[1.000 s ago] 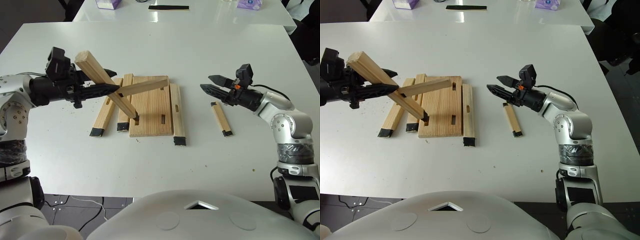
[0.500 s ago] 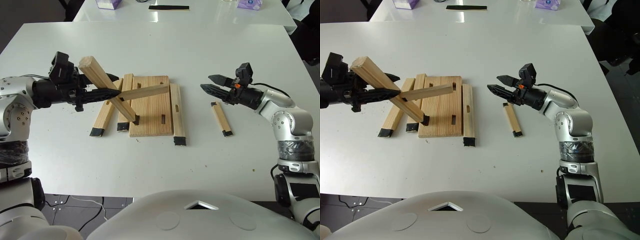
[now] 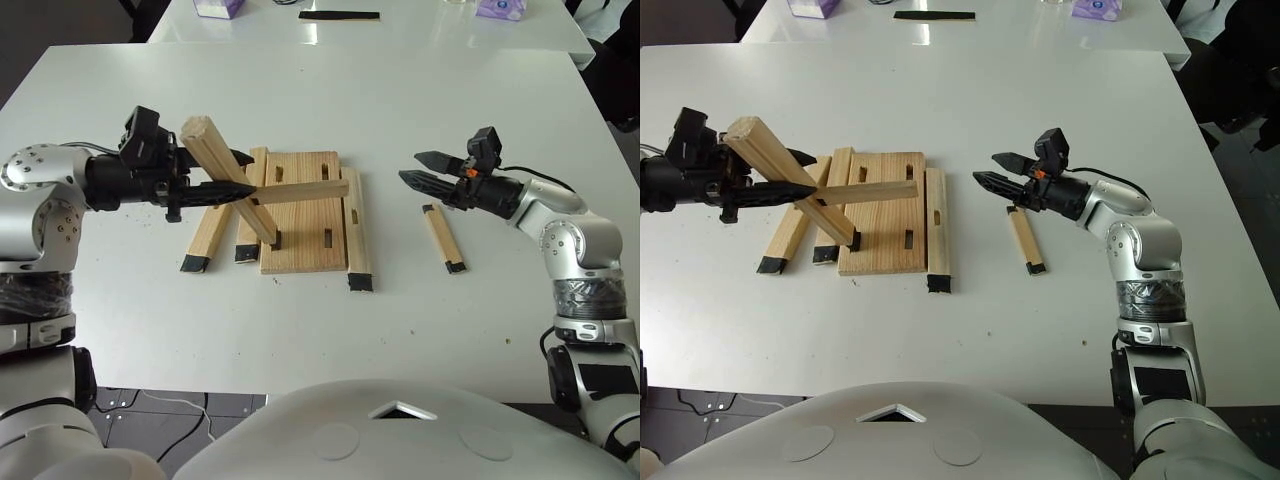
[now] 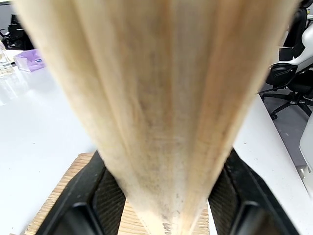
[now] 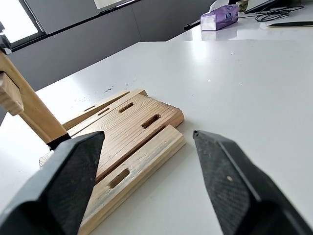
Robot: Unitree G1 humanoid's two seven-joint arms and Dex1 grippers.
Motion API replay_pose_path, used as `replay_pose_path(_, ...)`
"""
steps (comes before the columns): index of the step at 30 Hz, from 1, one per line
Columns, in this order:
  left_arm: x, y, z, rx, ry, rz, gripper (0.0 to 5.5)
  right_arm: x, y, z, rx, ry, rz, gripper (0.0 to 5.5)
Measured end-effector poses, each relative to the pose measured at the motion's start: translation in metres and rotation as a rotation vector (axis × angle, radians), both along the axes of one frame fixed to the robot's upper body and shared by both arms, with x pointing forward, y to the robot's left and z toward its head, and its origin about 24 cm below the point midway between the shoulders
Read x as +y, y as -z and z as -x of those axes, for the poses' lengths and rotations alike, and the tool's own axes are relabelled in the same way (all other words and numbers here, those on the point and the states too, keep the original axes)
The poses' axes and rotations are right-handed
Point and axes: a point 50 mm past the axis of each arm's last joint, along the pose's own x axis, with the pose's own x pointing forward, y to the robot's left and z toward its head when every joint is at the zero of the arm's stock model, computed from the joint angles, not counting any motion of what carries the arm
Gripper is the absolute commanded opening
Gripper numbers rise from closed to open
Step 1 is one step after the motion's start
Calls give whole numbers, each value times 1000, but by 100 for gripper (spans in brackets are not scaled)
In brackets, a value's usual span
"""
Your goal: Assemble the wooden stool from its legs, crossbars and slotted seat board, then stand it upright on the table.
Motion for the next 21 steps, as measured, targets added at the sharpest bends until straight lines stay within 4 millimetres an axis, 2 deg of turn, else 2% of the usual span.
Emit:
replay_pose_path(4,1,1,-9,12,34,-27,210,4,4,0,10,-12,2,335)
replay_pose_path(9,0,6,-9,-2,36,-59,209,5,6,-1,11,-19,1,335)
replay_pose_path(15,0,18,11,-58,-7,-88,207,6,8,-1,9,-11,0,335)
replay_pose_path(21,-11,27,28,-107,-51,-106,207,11,14,8,23,-11,-11,335)
